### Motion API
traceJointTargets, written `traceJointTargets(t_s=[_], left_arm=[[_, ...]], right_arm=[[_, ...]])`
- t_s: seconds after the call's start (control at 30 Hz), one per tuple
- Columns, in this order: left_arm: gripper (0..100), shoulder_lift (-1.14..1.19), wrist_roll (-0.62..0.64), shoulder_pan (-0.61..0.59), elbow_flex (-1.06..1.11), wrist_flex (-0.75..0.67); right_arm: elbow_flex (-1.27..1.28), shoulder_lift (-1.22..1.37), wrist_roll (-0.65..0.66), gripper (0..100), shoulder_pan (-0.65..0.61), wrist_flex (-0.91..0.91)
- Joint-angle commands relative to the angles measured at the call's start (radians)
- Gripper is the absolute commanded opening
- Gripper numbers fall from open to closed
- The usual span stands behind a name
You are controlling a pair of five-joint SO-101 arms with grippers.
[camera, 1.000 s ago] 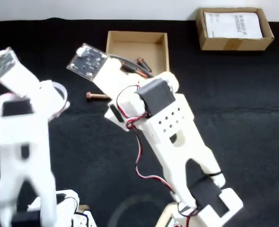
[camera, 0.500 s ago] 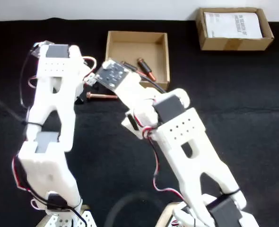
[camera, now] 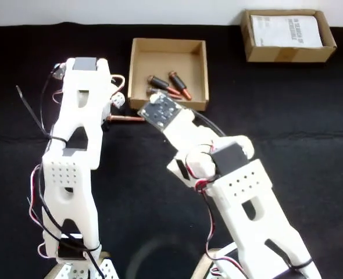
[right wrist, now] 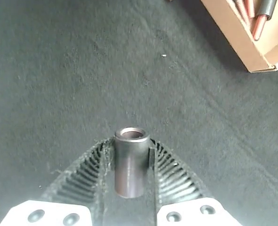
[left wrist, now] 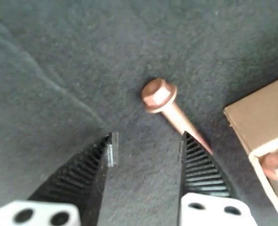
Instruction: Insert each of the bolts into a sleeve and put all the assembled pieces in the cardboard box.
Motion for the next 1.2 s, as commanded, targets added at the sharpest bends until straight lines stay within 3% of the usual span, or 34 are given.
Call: traceJointTargets(t_s=[0.0,0.47,0.63,0.83,0.97,1.17], left_arm=[[21,0.041,0.006,0.021,-0.113,0.002],[21,0.341,0.006,0.016,-0.447,0.008],[0,0.374,-0.017,0.012,-0.455,0.011],[1,0.352,-0.028,0.010,-0.467,0.058],[1,0.282,-0.157,0.012,-0.495,0.086],[1,0.077,-0.333,0.010,-0.487,0.087]], right_arm=[[0.027,-0.059,0.023,0.8,0.016,-0.019],[0.050,-0.068,0.025,0.8,0.016,-0.019],[0.050,-0.067,0.021,0.8,0.018,-0.027],[0.051,-0.058,0.015,0.8,0.058,-0.077],[0.091,-0.058,0.018,0.8,0.081,-0.153],[0.305,-0.068,0.017,0.8,0.082,-0.473]])
